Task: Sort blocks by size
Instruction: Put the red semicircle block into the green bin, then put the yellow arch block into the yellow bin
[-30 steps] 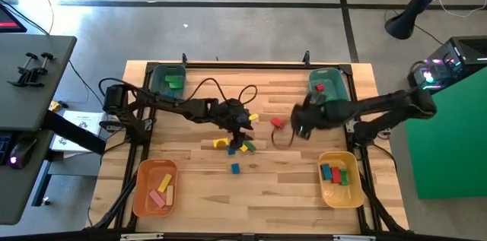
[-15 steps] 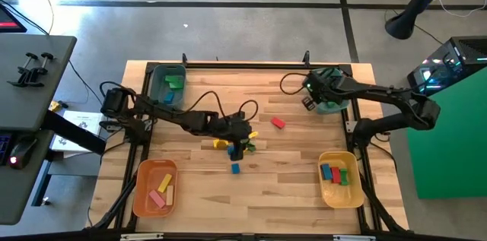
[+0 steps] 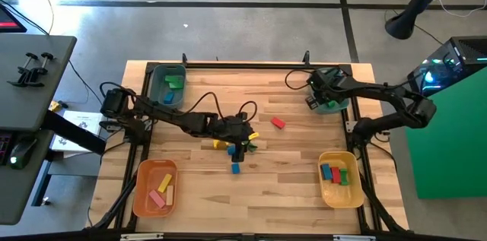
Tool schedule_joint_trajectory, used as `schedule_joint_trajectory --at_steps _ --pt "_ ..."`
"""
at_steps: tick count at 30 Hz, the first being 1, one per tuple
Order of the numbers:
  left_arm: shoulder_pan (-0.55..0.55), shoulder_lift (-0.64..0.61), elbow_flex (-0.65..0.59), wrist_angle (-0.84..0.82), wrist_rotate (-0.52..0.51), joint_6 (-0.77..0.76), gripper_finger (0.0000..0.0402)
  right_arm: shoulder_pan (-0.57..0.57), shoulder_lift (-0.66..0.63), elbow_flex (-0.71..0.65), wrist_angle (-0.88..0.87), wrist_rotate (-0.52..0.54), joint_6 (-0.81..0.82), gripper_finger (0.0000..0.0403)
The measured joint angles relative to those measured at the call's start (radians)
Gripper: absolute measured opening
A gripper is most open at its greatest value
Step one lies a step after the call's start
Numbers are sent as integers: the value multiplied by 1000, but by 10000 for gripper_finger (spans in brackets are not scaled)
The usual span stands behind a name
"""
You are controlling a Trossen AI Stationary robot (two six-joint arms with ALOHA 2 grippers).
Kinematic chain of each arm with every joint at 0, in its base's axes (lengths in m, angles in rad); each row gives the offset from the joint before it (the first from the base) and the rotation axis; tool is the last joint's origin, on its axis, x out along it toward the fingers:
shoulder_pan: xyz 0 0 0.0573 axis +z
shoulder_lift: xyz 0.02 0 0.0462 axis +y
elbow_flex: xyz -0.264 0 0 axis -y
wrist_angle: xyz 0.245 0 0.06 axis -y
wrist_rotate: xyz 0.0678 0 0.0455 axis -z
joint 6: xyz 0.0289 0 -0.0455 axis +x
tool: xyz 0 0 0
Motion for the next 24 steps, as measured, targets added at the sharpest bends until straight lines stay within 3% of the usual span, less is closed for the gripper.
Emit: schedule_joint_trajectory --at_steps 6,15,24 --pt "2 0 0 12 0 10 195 -43 -1 -17 31 -19 31 99" --pt "2 0 0 13 0 18 195 -89 -6 -18 89 38 -70 200" --pt "0 1 0 58 0 -3 195 -48 -198 -18 83 148 -101 215"
